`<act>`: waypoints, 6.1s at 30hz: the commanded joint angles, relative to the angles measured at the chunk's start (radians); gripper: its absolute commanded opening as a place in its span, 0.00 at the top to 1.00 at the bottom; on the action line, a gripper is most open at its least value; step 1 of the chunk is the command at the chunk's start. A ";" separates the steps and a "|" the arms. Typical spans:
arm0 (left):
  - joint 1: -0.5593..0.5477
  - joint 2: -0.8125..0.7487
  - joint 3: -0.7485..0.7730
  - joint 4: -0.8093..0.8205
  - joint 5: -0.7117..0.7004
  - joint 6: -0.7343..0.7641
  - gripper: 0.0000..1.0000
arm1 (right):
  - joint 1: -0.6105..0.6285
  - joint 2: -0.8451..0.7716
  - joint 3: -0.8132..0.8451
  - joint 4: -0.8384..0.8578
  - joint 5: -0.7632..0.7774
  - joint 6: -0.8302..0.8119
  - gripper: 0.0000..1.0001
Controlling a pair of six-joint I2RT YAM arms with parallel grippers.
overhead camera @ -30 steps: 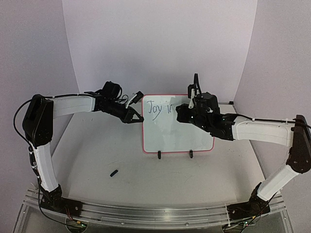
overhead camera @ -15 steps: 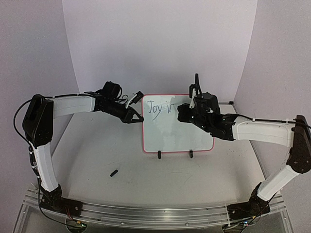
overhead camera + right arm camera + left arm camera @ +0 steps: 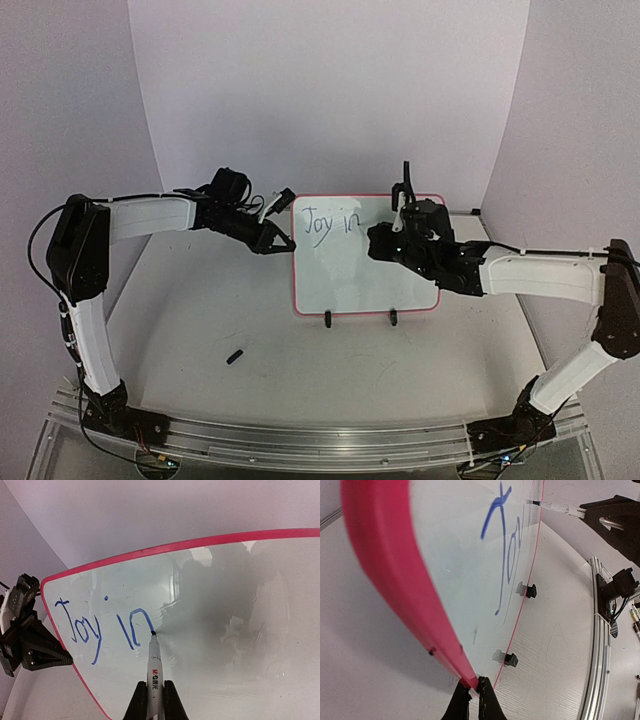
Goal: Write a sentence on the whiteboard
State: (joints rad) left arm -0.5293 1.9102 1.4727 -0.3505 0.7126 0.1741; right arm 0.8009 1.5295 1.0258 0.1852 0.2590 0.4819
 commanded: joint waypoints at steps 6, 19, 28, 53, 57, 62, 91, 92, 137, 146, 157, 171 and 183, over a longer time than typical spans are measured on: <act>-0.026 -0.003 0.012 -0.078 -0.051 0.065 1.00 | -0.005 -0.033 -0.043 -0.029 0.001 0.035 1.00; -0.027 -0.005 0.013 -0.085 -0.058 0.069 1.00 | -0.005 -0.121 0.017 -0.076 -0.110 -0.051 1.00; -0.028 0.000 0.014 -0.090 -0.062 0.069 1.00 | -0.047 -0.238 -0.010 -0.171 -0.222 -0.112 1.00; -0.035 -0.013 0.016 -0.110 -0.085 0.084 1.00 | -0.299 -0.301 -0.172 -0.008 -0.606 -0.105 1.00; -0.036 -0.008 0.015 -0.111 -0.087 0.085 1.00 | -0.298 -0.278 -0.167 -0.004 -0.591 -0.113 1.00; -0.039 -0.006 0.017 -0.113 -0.088 0.086 1.00 | -0.285 -0.239 -0.147 0.006 -0.608 -0.114 1.00; -0.049 -0.011 0.014 -0.123 -0.111 0.099 1.00 | -0.299 -0.252 -0.218 0.106 -0.557 -0.075 1.00; -0.049 -0.012 0.014 -0.123 -0.112 0.098 1.00 | -0.300 -0.252 -0.215 0.106 -0.558 -0.078 1.00; -0.069 -0.003 0.018 -0.140 -0.129 0.111 1.00 | -0.301 -0.159 -0.119 0.115 -0.505 -0.123 1.00; -0.070 -0.001 0.020 -0.140 -0.131 0.112 1.00 | -0.300 -0.143 -0.141 0.075 -0.556 -0.126 1.00; -0.072 0.004 0.024 -0.143 -0.131 0.111 1.00 | -0.301 -0.188 -0.184 0.026 -0.538 -0.126 1.00; -0.072 0.007 0.026 -0.145 -0.130 0.113 1.00 | -0.300 -0.212 -0.138 0.074 -0.495 -0.105 1.00; -0.074 0.003 0.026 -0.147 -0.132 0.113 1.00 | -0.300 -0.220 -0.191 0.057 -0.483 -0.100 1.00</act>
State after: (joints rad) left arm -0.5774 1.9045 1.5043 -0.3935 0.6517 0.2108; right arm 0.5041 1.3247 0.8469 0.2237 -0.2473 0.3722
